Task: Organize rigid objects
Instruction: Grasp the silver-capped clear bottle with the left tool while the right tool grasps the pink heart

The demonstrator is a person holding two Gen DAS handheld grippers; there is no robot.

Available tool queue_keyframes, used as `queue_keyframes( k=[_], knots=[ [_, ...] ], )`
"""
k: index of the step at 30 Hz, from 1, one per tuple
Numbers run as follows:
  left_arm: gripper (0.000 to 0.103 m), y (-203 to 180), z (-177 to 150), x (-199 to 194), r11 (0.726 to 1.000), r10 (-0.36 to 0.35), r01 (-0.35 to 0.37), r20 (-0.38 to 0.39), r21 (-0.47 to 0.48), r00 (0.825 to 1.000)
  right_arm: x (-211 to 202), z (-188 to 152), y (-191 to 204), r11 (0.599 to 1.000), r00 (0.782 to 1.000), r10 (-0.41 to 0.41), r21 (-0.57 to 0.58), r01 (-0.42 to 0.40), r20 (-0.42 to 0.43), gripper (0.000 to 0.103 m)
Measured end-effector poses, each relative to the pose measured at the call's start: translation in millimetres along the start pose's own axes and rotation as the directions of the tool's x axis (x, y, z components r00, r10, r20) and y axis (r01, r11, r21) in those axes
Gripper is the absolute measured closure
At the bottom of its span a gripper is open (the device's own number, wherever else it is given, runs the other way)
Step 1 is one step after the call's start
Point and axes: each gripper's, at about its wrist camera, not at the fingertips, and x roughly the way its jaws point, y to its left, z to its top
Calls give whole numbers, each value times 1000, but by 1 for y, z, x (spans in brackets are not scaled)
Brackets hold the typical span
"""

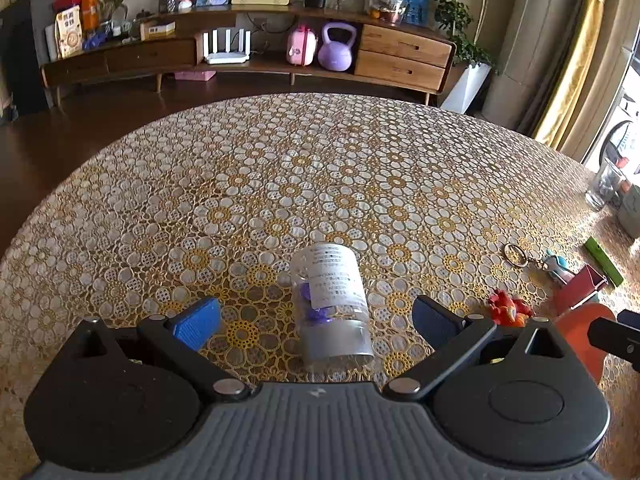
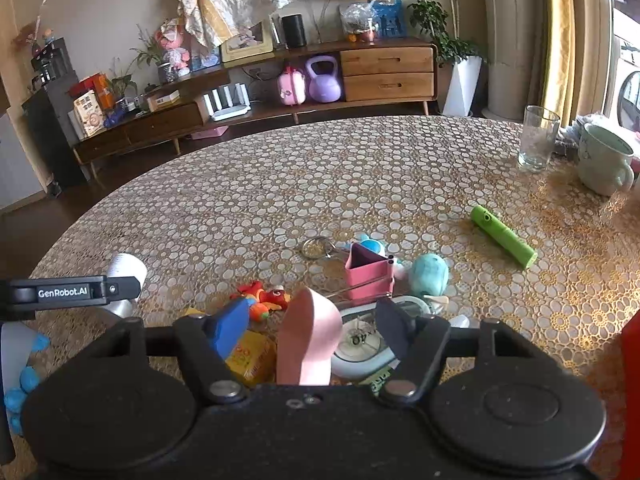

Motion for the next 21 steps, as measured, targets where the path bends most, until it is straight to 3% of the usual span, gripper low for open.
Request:
queue_keyframes(
  k=[9, 16, 19, 21],
  knots=[
    [2, -2, -1, 13, 1000, 0, 0, -2, 11, 1000, 16, -2, 2, 999, 999, -20, 50, 21, -26, 53],
    [25, -4, -1, 16, 1000, -9, 9, 0, 18, 1000, 21, -5, 6, 998, 999, -15, 54, 17, -38, 66],
    [39, -5, -2, 17, 1000, -8, 8, -7, 17, 1000, 21, -6, 7, 998, 999, -27, 55, 29, -42, 80],
    [41, -7, -3, 18, 1000, 5, -4, -15, 18, 1000, 22, -6, 6, 997, 999, -25, 65, 28, -46, 85]
  ],
)
